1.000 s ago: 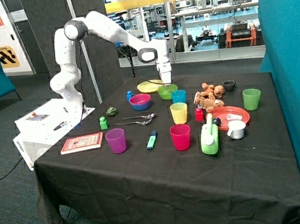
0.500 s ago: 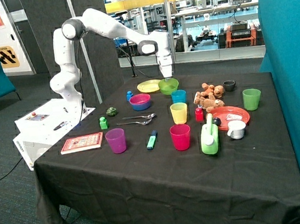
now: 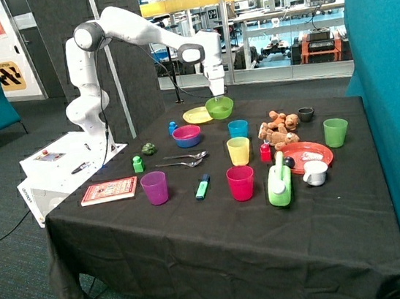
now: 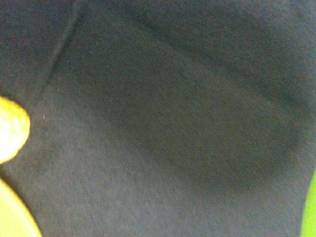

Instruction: Stack the bowls

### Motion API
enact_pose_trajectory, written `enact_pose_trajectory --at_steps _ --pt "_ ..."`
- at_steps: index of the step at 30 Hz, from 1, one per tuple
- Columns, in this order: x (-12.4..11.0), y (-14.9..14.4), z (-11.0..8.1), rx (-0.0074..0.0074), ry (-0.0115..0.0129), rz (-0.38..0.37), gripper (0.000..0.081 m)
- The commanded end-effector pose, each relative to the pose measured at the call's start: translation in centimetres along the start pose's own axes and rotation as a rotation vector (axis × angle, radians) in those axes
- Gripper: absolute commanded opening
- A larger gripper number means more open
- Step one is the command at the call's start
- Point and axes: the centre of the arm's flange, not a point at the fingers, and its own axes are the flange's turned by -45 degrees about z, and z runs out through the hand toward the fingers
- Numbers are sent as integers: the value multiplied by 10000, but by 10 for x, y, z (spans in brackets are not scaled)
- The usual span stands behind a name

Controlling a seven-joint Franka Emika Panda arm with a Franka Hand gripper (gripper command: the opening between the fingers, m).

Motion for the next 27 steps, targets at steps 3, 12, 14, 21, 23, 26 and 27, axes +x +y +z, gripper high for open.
enact_pose_trajectory --at_steps 3,12,14,21,23,26,27 --pt "-38 11 -25 -20 58 109 0" --pt "-54 22 -32 -20 58 181 0" --pt "-54 23 -34 -20 58 133 0" --pt "-59 25 -37 -19 58 206 0" --pt "-65 26 -36 -19 58 291 0" --pt "-77 28 -33 -19 58 411 0" --pt "-79 29 -33 -19 58 431 0"
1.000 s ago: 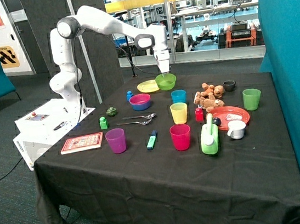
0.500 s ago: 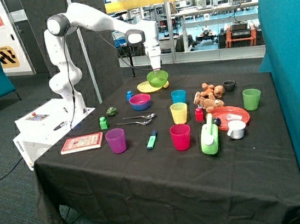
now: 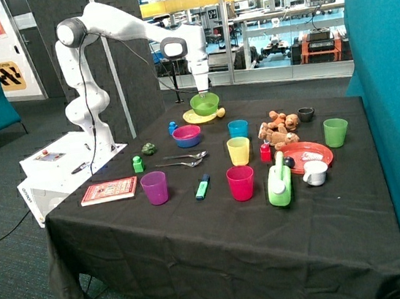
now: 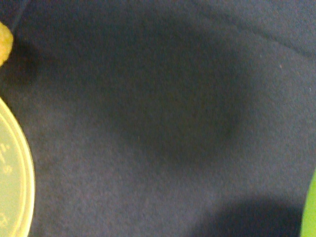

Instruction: Stack the bowls

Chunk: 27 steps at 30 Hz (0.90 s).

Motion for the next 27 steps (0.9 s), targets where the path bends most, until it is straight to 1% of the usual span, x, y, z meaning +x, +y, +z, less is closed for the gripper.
enact_pose_trajectory --at_steps 1,5,9,15,27 --pt "-22 6 1 -8 9 247 0" --pt "-43 8 8 -8 9 415 0" --pt "-58 9 12 -8 9 499 0" --pt "-68 9 15 -8 9 553 0" --pt "-91 12 30 -7 9 816 0"
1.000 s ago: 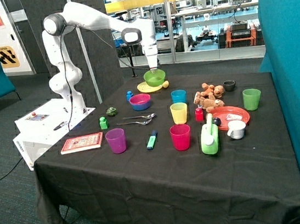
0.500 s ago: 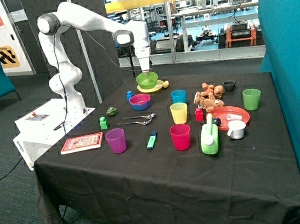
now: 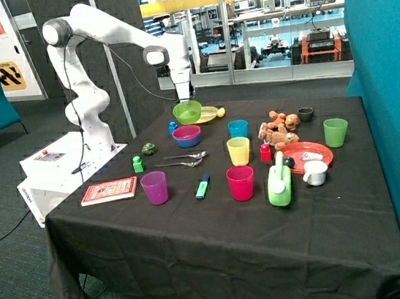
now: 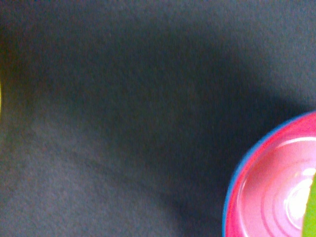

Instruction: Stack the bowls

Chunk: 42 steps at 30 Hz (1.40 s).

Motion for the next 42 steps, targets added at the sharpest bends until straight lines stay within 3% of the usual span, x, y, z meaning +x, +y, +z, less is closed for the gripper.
enact_pose_trajectory --at_steps 1,20,42 --pt "-20 3 11 -3 10 180 0" --pt "-30 0 34 -3 10 145 0" --pt "-19 2 50 -3 10 -76 0"
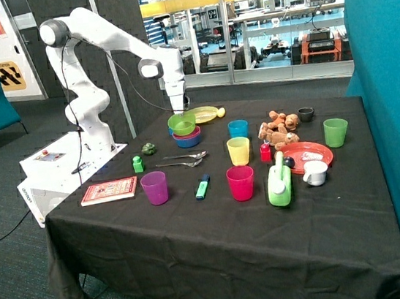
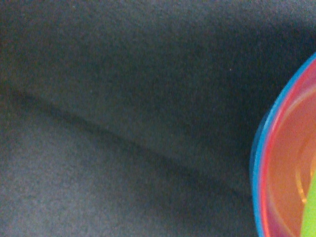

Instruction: Stack the bowls

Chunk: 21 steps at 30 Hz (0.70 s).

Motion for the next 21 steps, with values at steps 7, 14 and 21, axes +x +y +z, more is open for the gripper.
enact_pose_trajectory --at_steps 7,14,21 --pt "11 5 9 15 -59 -114 0" --pt "13 6 13 15 -59 -119 0" --pt "12 7 20 15 -59 -102 0"
